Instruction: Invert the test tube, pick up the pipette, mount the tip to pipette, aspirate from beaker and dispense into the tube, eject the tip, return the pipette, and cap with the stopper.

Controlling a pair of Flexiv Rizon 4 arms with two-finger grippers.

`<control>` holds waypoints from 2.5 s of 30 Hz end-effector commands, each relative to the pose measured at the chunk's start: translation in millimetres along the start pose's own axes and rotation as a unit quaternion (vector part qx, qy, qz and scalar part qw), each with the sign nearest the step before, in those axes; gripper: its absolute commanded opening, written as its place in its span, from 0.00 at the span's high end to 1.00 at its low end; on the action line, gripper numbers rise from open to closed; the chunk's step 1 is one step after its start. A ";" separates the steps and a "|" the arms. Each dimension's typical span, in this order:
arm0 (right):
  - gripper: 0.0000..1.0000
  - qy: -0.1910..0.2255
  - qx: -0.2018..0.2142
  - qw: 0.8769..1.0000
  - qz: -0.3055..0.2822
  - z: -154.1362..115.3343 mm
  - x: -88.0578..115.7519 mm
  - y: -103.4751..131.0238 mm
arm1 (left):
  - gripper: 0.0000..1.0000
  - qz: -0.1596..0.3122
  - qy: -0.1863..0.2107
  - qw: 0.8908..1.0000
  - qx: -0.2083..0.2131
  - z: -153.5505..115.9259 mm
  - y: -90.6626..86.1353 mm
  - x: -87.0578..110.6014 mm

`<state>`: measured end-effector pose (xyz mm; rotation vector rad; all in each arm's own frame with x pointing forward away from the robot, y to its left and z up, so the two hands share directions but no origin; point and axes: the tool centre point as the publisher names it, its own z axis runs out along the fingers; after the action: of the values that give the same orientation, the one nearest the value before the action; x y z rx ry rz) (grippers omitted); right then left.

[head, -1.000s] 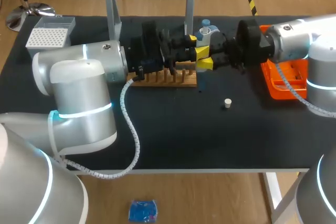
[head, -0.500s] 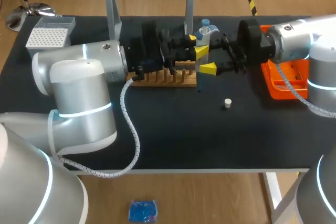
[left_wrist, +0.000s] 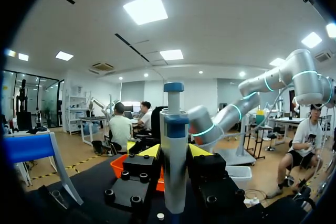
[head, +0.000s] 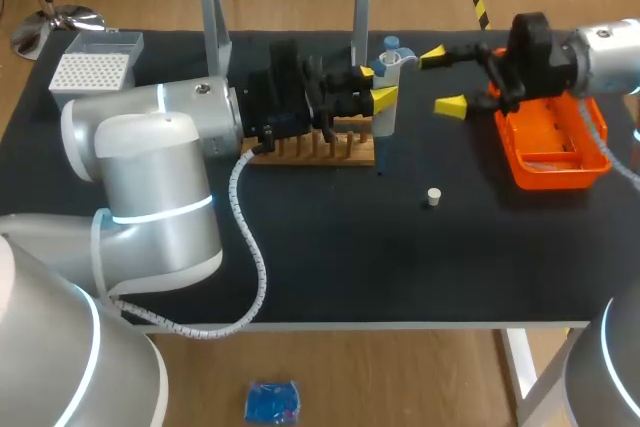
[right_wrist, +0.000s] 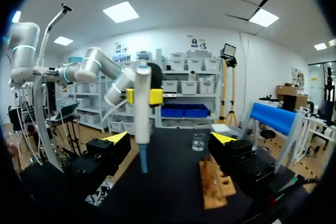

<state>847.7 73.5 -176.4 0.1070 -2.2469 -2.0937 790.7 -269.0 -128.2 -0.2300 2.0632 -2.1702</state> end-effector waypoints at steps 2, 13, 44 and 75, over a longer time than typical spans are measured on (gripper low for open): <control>0.00 -0.030 0.028 0.999 -0.007 -16.1 -31.2 -3.4 | 1.00 0.001 -0.003 1.000 0.002 2.4 1.1 1.0; 0.00 -0.109 0.066 0.992 0.000 1.5 -117.2 -1.7 | 1.00 0.001 -0.003 1.000 0.002 2.4 1.1 1.0; 0.00 -0.169 0.104 0.980 0.015 48.3 -209.3 -0.6 | 1.00 0.001 -0.003 1.000 0.002 2.4 1.1 1.0; 0.00 -0.169 0.104 0.980 0.015 48.3 -209.3 -0.6 | 1.00 -0.002 -0.060 0.997 -0.049 -60.3 2.4 -58.5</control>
<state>1051.5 142.5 -181.9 -0.2908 -2.6315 -1.9864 835.2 -223.7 -141.5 -0.3829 2.0700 -2.0045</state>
